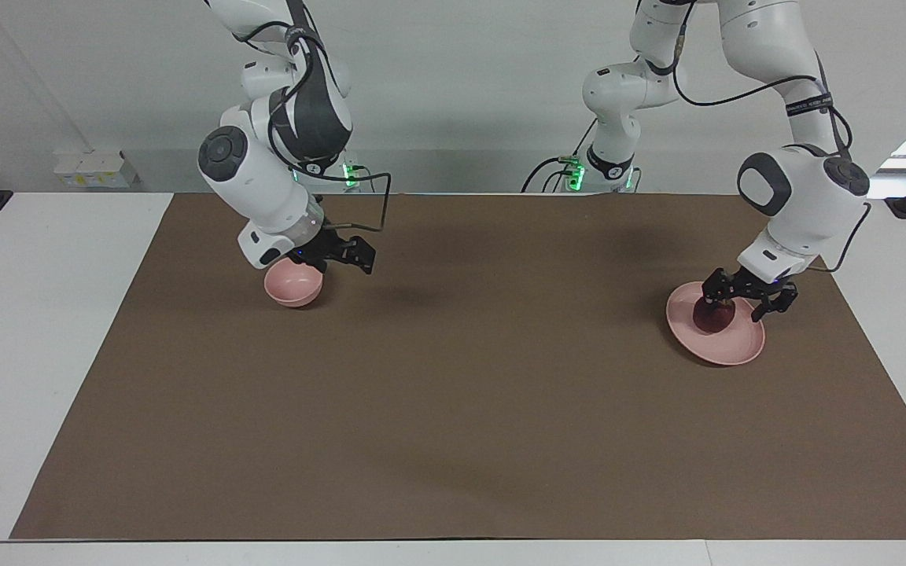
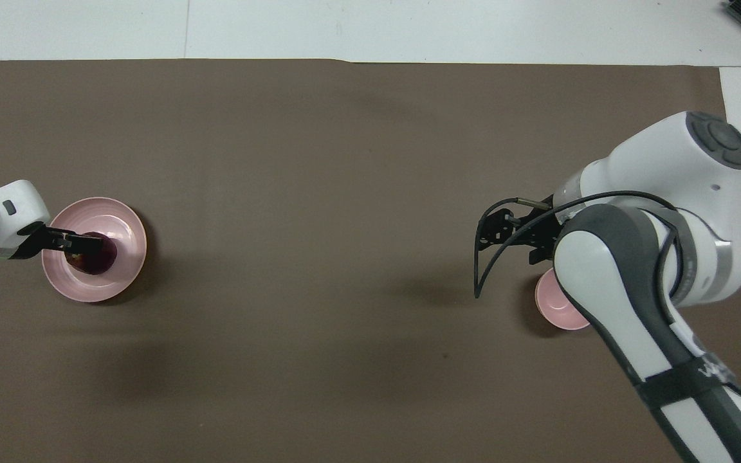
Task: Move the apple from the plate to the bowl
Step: 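Lift the apple with the left gripper while the right gripper approaches center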
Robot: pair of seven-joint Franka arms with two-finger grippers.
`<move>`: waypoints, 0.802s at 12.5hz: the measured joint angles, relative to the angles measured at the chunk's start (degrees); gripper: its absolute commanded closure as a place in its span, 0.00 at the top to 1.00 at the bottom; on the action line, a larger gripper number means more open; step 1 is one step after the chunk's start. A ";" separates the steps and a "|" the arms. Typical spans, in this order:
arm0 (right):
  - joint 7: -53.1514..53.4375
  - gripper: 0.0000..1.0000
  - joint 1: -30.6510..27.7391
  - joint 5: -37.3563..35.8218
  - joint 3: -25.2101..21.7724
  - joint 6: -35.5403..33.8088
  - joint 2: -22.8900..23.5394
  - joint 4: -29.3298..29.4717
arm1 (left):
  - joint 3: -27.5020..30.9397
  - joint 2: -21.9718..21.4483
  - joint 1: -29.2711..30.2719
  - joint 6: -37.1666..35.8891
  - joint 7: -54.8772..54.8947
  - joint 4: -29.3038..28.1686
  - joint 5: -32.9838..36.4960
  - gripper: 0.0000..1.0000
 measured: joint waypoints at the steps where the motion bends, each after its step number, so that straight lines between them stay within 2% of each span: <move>1: 2.03 1.00 1.02 1.68 0.01 1.30 0.82 -0.25 | -0.03 0.00 -0.02 0.31 -0.36 -0.48 -0.06 0.72; 2: 3.90 1.00 1.93 3.11 0.01 2.25 1.51 -0.32 | -0.08 -0.01 -0.05 0.55 -0.90 -0.84 -0.13 0.49; 3: 5.85 1.00 2.85 4.90 0.00 2.83 2.03 -0.32 | -0.16 -0.05 -0.09 0.67 -1.29 -1.13 -0.22 0.04; 4: 7.55 1.00 3.74 6.57 0.01 3.43 2.37 -0.34 | -0.24 -0.28 -0.10 0.66 -1.40 -1.29 -0.29 0.00; 10: 18.34 1.00 10.62 16.78 0.04 10.74 3.47 -0.22 | -0.22 -0.60 -0.09 0.68 -1.59 -1.56 -0.30 0.00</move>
